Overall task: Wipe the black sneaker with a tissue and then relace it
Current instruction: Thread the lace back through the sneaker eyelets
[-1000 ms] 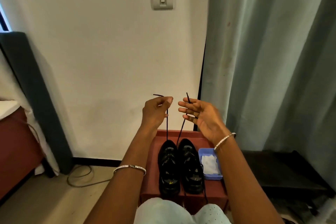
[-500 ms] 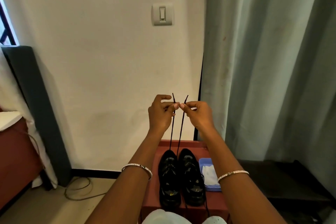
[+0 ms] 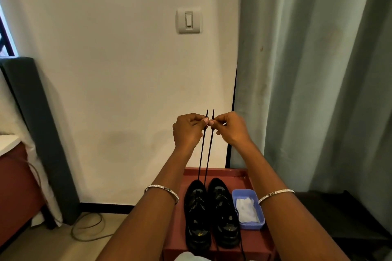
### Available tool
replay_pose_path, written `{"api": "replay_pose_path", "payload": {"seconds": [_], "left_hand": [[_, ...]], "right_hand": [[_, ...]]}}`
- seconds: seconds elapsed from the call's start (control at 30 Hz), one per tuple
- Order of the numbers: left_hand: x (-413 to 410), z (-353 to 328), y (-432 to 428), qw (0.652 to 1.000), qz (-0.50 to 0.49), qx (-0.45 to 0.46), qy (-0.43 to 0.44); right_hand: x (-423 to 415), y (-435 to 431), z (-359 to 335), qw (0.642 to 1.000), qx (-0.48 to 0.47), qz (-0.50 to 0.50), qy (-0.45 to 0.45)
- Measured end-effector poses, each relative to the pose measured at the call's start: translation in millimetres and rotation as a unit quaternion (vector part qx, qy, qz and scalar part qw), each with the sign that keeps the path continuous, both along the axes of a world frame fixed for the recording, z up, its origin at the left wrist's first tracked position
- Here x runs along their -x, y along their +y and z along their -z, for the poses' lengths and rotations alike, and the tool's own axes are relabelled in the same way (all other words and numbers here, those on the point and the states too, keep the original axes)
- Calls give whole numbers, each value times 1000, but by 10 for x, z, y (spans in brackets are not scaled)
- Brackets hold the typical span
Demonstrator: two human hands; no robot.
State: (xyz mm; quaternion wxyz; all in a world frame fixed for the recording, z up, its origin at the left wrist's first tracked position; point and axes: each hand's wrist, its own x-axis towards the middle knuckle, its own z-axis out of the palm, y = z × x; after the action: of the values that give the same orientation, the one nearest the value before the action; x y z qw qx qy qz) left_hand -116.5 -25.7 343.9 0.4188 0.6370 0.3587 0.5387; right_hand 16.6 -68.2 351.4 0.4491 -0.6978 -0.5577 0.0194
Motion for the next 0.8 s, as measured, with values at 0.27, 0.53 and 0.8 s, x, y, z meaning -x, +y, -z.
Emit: {"api": "replay_pose_path", "payload": {"seconds": [0.27, 0.53, 0.8], "left_hand": [[10, -13, 132, 999, 24, 9, 37], [120, 123, 109, 956, 196, 176, -125], [68, 123, 20, 907, 279, 285, -133]], "right_hand": [[-23, 47, -13, 998, 12, -52, 27], [44, -43, 276, 879, -77, -138, 449], [140, -54, 316, 868, -34, -108, 484]]}}
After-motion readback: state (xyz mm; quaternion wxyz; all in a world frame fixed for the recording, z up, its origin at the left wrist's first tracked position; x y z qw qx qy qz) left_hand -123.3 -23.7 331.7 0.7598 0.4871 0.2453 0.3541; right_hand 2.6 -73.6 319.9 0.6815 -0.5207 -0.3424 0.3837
